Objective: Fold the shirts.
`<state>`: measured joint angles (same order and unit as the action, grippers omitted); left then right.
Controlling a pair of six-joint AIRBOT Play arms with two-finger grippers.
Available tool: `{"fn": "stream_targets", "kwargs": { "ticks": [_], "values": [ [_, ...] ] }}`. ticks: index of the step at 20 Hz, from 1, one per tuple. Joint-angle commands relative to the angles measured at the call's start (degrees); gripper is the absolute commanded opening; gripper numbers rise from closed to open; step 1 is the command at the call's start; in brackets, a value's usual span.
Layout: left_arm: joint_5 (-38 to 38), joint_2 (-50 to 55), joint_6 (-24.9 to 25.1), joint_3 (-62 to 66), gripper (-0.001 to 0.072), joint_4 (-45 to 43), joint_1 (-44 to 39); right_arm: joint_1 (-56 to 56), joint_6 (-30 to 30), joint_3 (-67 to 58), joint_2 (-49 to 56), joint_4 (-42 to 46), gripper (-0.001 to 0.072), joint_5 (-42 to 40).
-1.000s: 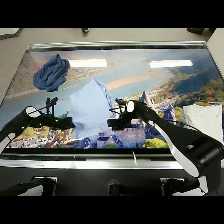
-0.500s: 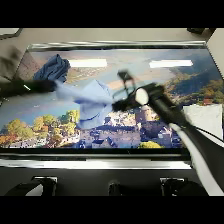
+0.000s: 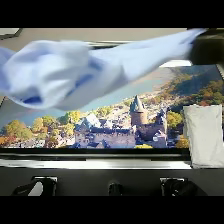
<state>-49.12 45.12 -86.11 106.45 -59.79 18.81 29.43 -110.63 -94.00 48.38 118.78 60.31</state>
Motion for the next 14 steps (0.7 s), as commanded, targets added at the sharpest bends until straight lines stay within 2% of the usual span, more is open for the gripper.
{"fn": "stream_targets", "kwargs": {
  "ticks": [1,4,7,8,10,14],
  "values": [
    [-0.55,-4.04,-1.40,1.97,0.0030,-0.96,1.95,0.07,-2.16,-0.74,-5.99,2.19,0.0044,1.53],
    [-5.46,-4.33,-1.60,1.86,0.0030,-10.54,1.95,0.07,-2.16,-0.68,-6.62,8.15,0.0045,12.48],
    [-8.41,-4.76,-6.12,-4.15,0.0031,-21.22,1.92,0.04,-2.86,-0.68,-4.39,17.53,0.0046,27.78],
    [-7.87,-5.35,-6.08,-7.23,0.0030,-21.22,1.90,0.07,-2.82,-0.68,-4.22,18.18,0.0046,28.94],
    [-5.05,-6.86,-6.03,-10.45,0.0030,-19.74,1.44,0.07,-2.75,-0.68,-5.09,18.47,0.0046,25.53],
    [2.58,-10.19,-5.88,-9.11,0.0030,-20.20,1.49,0.07,-1.07,-0.70,-8.79,18.82,0.0045,21.53]
  ]
}}
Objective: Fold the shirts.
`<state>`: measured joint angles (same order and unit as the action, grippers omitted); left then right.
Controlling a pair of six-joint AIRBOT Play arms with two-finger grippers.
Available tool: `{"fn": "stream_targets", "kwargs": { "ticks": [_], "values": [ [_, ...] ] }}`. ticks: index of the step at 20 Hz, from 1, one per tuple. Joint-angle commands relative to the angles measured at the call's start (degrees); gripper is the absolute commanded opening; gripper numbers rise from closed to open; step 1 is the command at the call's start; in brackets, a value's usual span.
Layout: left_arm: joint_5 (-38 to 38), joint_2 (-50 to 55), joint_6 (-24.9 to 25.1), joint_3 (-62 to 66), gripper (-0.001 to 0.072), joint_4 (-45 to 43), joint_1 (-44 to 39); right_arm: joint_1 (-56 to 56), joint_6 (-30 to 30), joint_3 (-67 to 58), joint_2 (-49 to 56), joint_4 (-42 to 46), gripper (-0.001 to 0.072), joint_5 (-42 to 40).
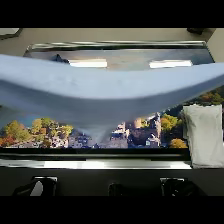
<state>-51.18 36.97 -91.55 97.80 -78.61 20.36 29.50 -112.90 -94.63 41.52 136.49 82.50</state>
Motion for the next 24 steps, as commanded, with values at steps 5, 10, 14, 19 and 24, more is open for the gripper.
{"fn": "stream_targets", "kwargs": {
  "ticks": [5,10,14,19,24],
  "values": [
    [7.72,-1.33,-0.44,1.60,0.0030,-1.38,-0.07,0.00,2.75,-0.04,-5.35,1.01,0.0045,6.32],
    [11.23,9.73,-0.02,1.55,0.0030,3.21,-0.09,0.00,2.56,0.20,-0.59,-4.15,0.0046,13.79],
    [11.89,28.13,15.58,1.57,0.0030,9.90,-5.40,-0.02,-5.14,7.61,10.95,-17.59,0.0046,7.89],
    [13.20,49.53,17.84,1.66,0.0030,5.53,-12.61,-10.43,-20.33,18.43,29.66,-24.65,0.0046,-13.38],
    [10.80,61.53,10.93,1.62,0.0034,5.68,-20.94,-25.77,-11.98,18.43,43.15,-44.46,0.0046,-16.44]
  ]
}}
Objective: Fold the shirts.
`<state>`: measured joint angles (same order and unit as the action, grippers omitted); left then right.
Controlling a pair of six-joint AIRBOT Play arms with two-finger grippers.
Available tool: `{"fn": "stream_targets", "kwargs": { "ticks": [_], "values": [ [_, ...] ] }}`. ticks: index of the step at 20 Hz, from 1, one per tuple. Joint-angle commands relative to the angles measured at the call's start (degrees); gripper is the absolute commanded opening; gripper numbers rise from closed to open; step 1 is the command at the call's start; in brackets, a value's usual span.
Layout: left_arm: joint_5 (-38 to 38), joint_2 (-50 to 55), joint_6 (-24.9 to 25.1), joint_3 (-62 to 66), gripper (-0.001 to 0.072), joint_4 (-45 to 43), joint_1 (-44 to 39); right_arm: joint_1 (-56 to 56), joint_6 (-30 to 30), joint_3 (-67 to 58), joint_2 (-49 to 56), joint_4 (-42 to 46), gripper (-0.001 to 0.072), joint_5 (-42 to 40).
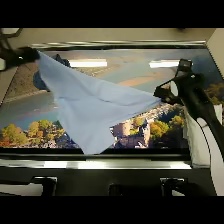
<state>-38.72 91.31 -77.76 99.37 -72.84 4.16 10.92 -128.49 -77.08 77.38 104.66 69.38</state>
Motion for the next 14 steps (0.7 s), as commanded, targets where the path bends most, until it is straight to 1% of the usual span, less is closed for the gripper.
{"fn": "stream_targets", "kwargs": {
  "ticks": [1,2,4,5,6,8,10,11,12,13,14],
  "values": [
    [-3.41,8.46,-2.82,0.04,0.0044,-0.09,-6.62,-8.09,7.17,0.87,8.44,-15.32,0.0046,-3.34],
    [-5.49,9.38,-2.82,0.04,0.0156,-0.20,-8.33,-8.26,10.23,0.87,9.16,-16.46,0.0046,-3.39],
    [-11.72,9.46,-2.82,0.11,0.0524,-1.46,-10.60,-8.26,15.82,0.87,9.49,-16.46,0.0047,-3.32],
    [-15.85,8.90,-2.86,0.48,0.0593,-3.65,-10.78,-8.26,18.49,0.87,9.40,-16.35,0.0047,-3.13],
    [-21.40,8.24,-2.86,1.11,0.0593,-6.05,-10.45,-8.28,21.75,0.87,9.31,-16.28,0.0047,-1.90],
    [-36.72,7.19,-2.97,1.60,0.0592,-9.40,-7.30,-8.28,26.08,0.87,9.29,-14.40,0.0047,2.19],
    [-47.08,7.13,-8.48,0.52,0.0592,-7.63,-1.11,-8.28,29.68,0.87,9.27,-13.68,0.0047,5.46],
    [-50.90,6.88,-10.16,-1.07,0.0589,-4.09,2.16,-8.28,30.73,0.87,9.27,-13.73,0.0047,6.54],
    [-53.57,5.97,-10.34,-4.66,0.0583,1.25,5.31,-8.26,30.82,0.87,9.27,-13.77,0.0047,7.26],
    [-53.86,4.31,-10.27,-9.81,0.0581,5.27,7.37,-8.26,30.80,0.90,9.27,-14.01,0.0047,7.45],
    [-52.22,1.79,-9.66,-16.94,0.0580,7.74,8.55,-8.22,30.80,0.90,9.27,-14.25,0.0047,7.41]
  ]
}}
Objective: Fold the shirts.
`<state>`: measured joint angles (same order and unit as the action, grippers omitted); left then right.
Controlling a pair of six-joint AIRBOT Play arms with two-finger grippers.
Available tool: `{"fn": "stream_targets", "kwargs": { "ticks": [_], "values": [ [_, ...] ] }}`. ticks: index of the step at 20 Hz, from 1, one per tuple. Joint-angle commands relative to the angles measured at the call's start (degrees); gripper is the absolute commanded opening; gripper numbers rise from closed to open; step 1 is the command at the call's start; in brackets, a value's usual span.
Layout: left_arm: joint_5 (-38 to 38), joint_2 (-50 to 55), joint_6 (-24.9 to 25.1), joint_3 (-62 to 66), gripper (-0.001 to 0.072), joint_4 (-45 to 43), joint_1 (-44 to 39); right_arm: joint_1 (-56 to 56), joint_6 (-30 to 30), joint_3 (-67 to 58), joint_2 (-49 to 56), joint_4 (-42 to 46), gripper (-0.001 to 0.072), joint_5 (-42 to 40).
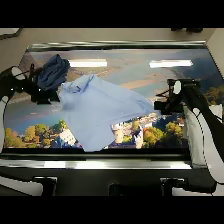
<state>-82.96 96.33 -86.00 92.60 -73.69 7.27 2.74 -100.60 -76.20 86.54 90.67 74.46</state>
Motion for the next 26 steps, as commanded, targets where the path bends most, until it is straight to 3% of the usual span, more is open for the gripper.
{"fn": "stream_targets", "kwargs": {
  "ticks": [1,5,11,14,15,19,26],
  "values": [
    [-5.07,-5.95,-0.96,-17.55,0.0580,9.25,5.70,-0.04,2.91,0.02,0.11,-0.68,0.0047,2.25],
    [8.76,-13.90,3.80,-41.46,0.0579,19.56,4.83,-0.04,2.93,0.02,0.11,-1.33,0.0047,1.49],
    [15.91,-12.74,4.55,-46.58,0.0577,23.28,-1.92,-0.04,2.91,0.02,0.11,-1.53,0.0047,2.14],
    [21.53,-12.04,1.73,-46.56,0.0300,23.37,-4.68,-0.04,2.64,0.00,0.09,-2.08,0.0048,2.56],
    [22.43,-12.20,1.64,-46.18,0.0024,23.41,-4.83,-0.04,2.67,0.00,0.02,-2.29,0.0047,3.23],
    [20.96,-18.95,6.75,-35.67,0.0029,23.12,-3.76,-0.07,2.58,-0.31,-5.18,-0.17,0.0047,1.95],
    [32.11,-39.45,4.46,12.90,0.0029,22.27,4.50,-0.04,1.16,-19.52,-30.36,12.81,0.0046,-23.43]
  ]
}}
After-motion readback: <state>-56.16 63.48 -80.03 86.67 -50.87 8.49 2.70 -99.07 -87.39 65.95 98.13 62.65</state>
